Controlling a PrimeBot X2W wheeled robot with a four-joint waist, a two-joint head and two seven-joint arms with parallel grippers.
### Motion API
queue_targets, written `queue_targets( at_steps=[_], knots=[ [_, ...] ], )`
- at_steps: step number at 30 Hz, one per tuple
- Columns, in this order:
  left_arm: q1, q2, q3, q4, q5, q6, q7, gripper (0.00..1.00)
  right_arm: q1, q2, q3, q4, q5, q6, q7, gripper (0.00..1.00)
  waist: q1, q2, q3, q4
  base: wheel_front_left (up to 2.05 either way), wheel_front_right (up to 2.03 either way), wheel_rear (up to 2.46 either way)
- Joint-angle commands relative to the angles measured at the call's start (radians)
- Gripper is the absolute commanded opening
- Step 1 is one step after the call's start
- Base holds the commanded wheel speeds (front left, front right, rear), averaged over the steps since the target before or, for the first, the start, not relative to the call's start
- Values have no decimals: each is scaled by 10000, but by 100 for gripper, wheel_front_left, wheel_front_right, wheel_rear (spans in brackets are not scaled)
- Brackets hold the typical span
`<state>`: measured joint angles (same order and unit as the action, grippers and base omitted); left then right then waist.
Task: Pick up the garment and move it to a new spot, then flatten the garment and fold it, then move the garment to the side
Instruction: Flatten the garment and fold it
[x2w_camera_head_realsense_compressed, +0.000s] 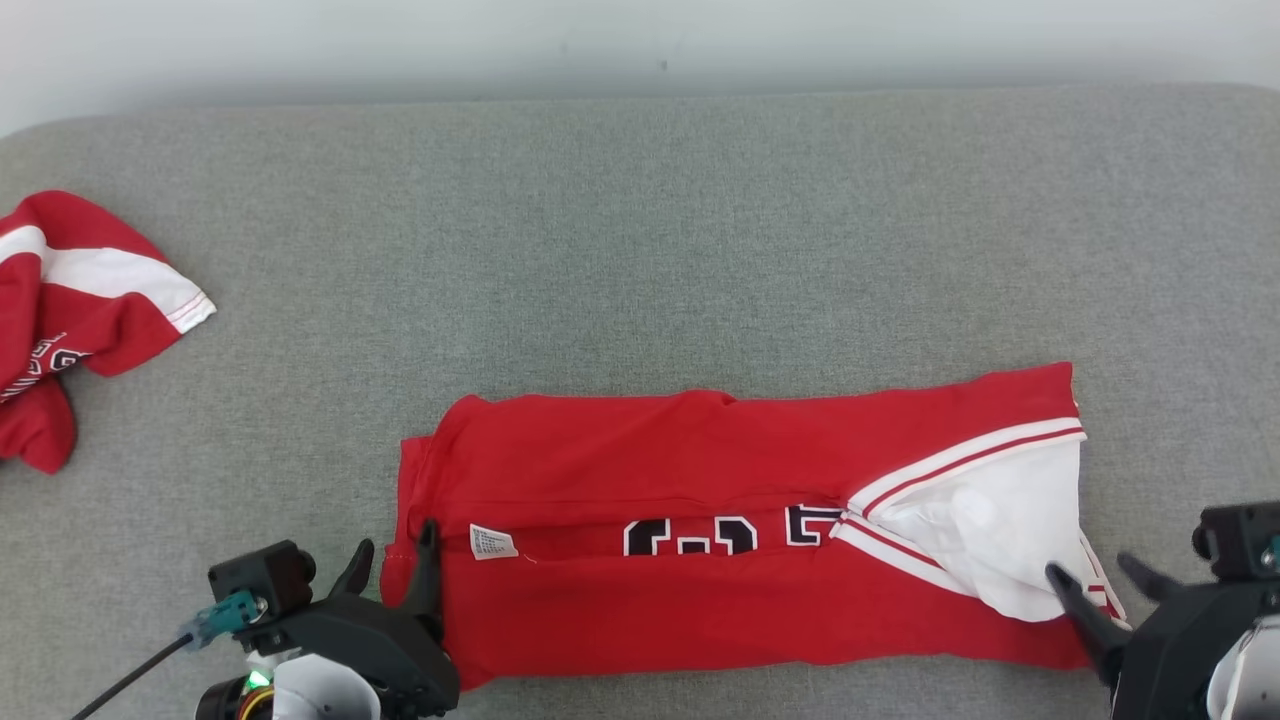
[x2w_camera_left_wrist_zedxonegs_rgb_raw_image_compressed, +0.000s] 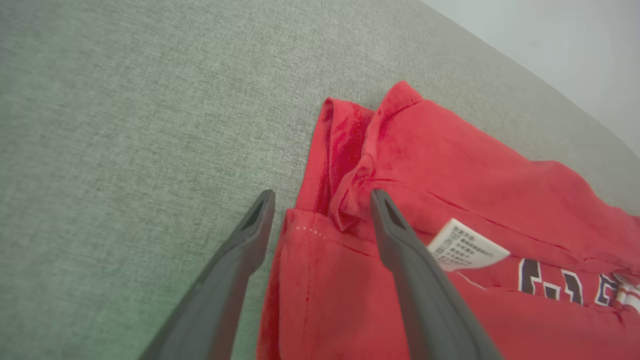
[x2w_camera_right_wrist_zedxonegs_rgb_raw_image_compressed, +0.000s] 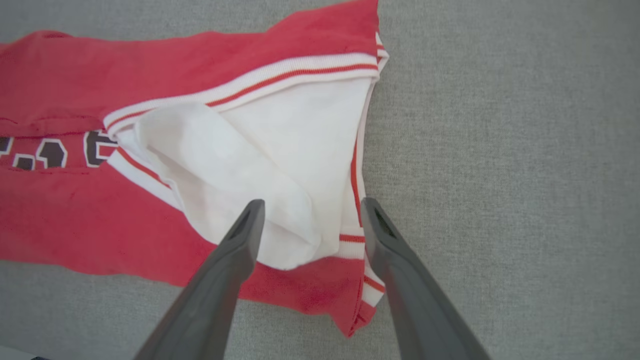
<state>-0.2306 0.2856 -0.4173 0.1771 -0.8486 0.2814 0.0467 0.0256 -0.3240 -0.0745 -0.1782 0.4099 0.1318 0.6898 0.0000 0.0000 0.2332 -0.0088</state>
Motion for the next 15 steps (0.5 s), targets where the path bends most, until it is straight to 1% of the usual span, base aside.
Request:
queue_targets(
  at_steps=[1, 4, 6, 10, 12, 14, 15],
  knots=[
    [147, -22, 15, 69, 50, -35, -82, 100, 185, 50, 30, 60, -82, -24, 78, 100, 0, 0, -89, 24, 0, 0, 0],
    [315, 17, 141, 239, 124, -30, -446, 100, 368, 98, -13, 127, -28, -24, 209, 100, 0, 0, -272, 40, 0, 0, 0],
    [393, 6, 205, 250, 180, -213, -869, 100, 478, 161, -96, 144, -67, -24, 169, 100, 0, 0, -417, 58, 0, 0, 0],
    [640, -18, 280, 302, 340, -879, -2094, 100, 578, 370, -384, 157, -62, -24, -127, 100, 0, 0, -680, 126, 0, 0, 0],
    [814, -164, 410, 300, 220, -1234, -2633, 100, 565, 495, -560, 187, -120, -25, -259, 100, 0, 0, -821, 171, 0, 0, 0],
    [945, -85, 472, 291, 582, -1645, -2956, 100, 512, 619, -706, 233, -188, -25, -411, 100, 0, 0, -947, 211, 0, 0, 0],
    [1052, -141, 530, 283, 714, -1817, -3036, 100, 482, 724, -775, 279, -180, -25, -487, 100, 0, 0, -1012, 238, 0, 0, 0]
  ],
)
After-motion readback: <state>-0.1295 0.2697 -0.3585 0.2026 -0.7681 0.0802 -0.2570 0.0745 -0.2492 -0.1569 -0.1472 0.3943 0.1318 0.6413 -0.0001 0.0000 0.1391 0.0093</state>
